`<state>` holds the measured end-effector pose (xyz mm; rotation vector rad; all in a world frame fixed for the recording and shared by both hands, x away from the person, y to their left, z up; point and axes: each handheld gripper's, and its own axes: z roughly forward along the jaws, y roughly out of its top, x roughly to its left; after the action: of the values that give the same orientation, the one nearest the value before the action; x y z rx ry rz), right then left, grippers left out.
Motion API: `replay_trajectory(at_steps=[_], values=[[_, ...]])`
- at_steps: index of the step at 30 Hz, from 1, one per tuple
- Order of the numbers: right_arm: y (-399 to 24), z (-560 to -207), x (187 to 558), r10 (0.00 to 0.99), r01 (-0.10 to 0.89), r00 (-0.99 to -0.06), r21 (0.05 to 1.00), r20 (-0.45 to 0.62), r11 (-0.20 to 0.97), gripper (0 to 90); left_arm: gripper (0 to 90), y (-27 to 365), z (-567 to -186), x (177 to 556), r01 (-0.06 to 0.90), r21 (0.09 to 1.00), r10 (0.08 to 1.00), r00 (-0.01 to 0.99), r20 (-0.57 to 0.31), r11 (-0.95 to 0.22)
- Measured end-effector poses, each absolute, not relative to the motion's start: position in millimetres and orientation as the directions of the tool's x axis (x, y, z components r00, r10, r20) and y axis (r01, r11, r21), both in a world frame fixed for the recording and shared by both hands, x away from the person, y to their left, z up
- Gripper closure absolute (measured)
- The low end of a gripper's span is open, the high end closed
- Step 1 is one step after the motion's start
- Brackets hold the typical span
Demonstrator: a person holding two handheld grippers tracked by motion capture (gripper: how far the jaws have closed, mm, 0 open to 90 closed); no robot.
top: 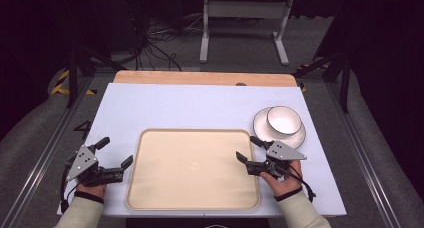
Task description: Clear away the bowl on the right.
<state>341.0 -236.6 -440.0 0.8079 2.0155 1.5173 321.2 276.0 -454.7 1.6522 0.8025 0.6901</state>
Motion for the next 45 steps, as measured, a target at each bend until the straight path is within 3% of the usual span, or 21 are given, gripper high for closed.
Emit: replay_trajectory(at_steps=[45], values=[[-224.9, -397.5, 335.3, 0.686, 0.123, -0.726, 0.976, -0.034, 0.178, 21.5, 0.3, 275.3, -455.2, 321.4, 0.154, 0.977, 0.802, 0.597, 0.029, -0.149]])
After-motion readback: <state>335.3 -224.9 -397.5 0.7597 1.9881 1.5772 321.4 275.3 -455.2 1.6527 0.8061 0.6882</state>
